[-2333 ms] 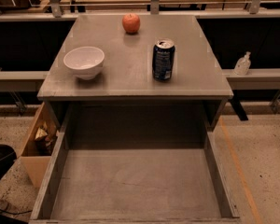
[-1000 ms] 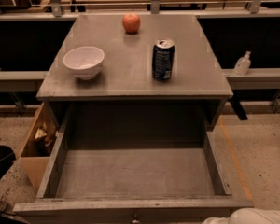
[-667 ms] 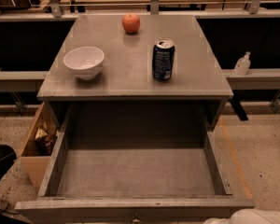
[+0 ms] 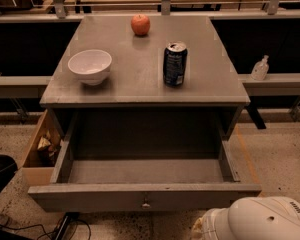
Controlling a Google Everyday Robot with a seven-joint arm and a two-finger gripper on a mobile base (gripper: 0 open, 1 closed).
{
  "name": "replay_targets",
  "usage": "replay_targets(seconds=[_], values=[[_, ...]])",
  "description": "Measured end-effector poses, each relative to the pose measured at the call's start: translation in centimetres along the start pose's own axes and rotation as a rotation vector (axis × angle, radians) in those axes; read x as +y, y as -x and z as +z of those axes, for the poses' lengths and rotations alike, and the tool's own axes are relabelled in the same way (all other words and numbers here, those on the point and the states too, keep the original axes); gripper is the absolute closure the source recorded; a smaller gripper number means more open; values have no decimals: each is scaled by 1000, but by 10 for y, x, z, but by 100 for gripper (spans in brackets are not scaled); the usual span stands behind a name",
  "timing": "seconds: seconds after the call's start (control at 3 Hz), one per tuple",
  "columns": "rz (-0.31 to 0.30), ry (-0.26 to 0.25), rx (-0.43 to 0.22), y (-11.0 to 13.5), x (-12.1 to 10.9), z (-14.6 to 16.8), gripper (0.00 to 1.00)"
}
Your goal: Close top drawer
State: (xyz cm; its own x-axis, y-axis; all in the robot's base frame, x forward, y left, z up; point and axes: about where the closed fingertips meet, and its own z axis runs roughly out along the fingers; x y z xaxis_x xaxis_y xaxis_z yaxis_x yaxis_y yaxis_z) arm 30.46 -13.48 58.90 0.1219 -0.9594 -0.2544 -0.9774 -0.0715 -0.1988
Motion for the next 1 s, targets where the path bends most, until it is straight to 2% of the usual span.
replay_targets(seconds=[0.67, 1.0], values=[[-40, -31, -16, 9, -62, 35, 100], [-40, -31, -16, 9, -62, 35, 100]])
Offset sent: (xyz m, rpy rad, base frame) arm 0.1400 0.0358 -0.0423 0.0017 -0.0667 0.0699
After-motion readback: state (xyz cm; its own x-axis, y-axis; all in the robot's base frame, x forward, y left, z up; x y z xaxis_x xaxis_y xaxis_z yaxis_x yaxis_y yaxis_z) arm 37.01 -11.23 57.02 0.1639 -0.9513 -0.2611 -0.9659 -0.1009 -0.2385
